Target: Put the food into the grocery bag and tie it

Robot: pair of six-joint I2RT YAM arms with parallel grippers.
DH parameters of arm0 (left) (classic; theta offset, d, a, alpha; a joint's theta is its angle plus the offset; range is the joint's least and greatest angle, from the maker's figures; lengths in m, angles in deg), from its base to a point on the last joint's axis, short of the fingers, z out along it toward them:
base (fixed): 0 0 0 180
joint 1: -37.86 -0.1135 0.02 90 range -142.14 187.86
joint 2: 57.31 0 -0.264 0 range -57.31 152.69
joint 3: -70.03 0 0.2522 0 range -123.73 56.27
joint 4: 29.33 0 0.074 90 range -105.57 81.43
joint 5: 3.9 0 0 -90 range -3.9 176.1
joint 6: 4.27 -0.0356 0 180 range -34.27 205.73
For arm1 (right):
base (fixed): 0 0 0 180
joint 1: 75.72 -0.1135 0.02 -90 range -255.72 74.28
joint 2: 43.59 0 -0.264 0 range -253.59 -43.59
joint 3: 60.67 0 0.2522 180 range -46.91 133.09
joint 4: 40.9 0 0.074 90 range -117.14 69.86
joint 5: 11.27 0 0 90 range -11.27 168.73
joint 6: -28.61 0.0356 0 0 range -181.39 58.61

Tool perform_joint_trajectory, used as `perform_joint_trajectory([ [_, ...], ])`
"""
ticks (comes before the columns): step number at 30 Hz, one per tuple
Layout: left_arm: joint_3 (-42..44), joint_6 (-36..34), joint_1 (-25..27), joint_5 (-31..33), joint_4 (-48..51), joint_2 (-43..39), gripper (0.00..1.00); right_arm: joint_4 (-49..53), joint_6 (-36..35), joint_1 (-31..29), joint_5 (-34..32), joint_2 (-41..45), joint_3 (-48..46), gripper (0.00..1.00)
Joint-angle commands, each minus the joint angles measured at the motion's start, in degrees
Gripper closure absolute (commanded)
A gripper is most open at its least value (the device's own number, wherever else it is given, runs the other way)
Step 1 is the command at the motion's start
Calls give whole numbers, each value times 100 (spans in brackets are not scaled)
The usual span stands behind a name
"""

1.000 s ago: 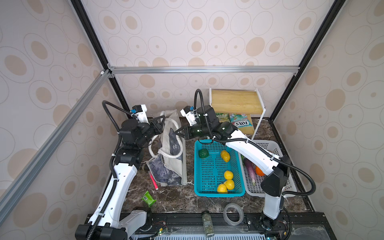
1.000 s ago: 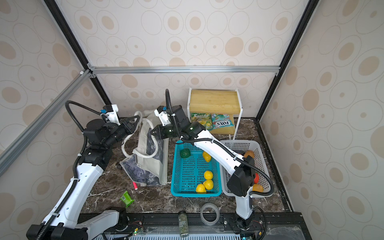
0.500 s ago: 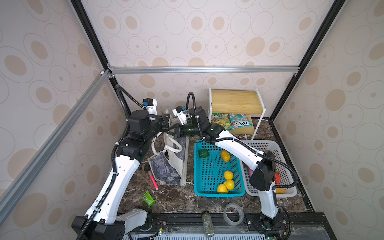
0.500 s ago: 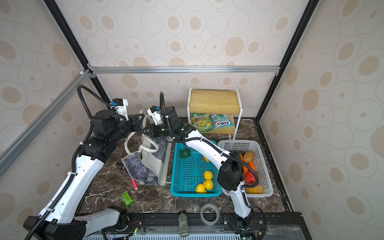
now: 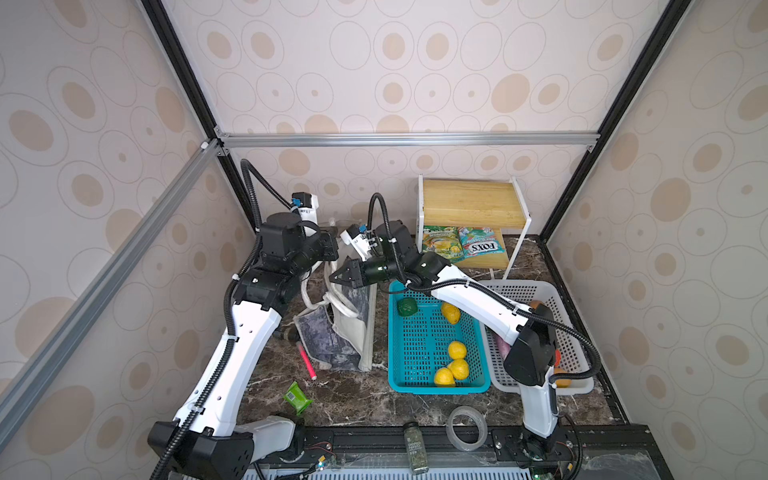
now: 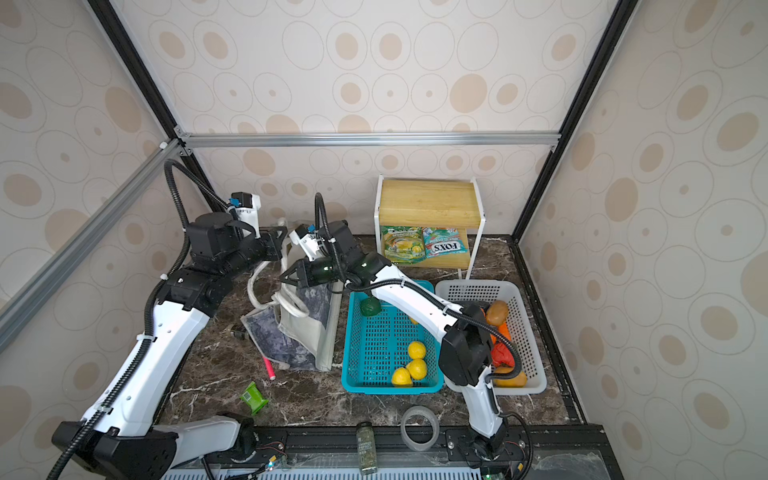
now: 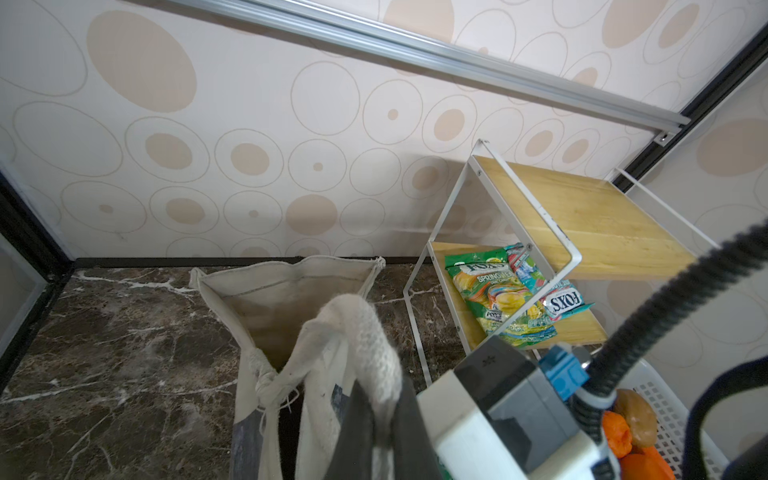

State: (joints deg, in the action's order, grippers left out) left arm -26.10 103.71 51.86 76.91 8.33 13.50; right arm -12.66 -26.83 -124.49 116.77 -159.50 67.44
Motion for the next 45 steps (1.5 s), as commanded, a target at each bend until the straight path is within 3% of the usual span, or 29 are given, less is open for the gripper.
perform_joint_trajectory([
  [1,-407,-364,42,287,265,81,95,-133,-3,-206,340,190,191,100],
  [5,-586,-390,6,131,257,298,96,-173,-140,-245,242,380,-188,100],
  [11,-1086,-730,-107,346,717,581,95,-385,9,-170,781,300,-363,100],
  [13,-1027,-748,-104,45,756,485,96,-456,98,-57,600,129,-190,100],
  [17,-798,-563,-99,-309,737,144,93,-1720,1196,247,810,-379,69,100],
  [21,-860,-637,-104,-695,1204,196,91,-1121,1024,250,895,-950,1001,100],
  [30,-400,-807,-98,-658,1410,110,68,-896,904,290,707,-1080,1149,100],
  [33,-217,-681,-97,-756,1110,-31,51,-940,894,289,641,-916,874,100],
  [41,607,58,-331,-934,-58,-712,40,-710,579,276,371,-591,361,100],
  [45,798,305,-833,-1311,-276,-869,35,-596,466,272,332,-529,332,100],
])
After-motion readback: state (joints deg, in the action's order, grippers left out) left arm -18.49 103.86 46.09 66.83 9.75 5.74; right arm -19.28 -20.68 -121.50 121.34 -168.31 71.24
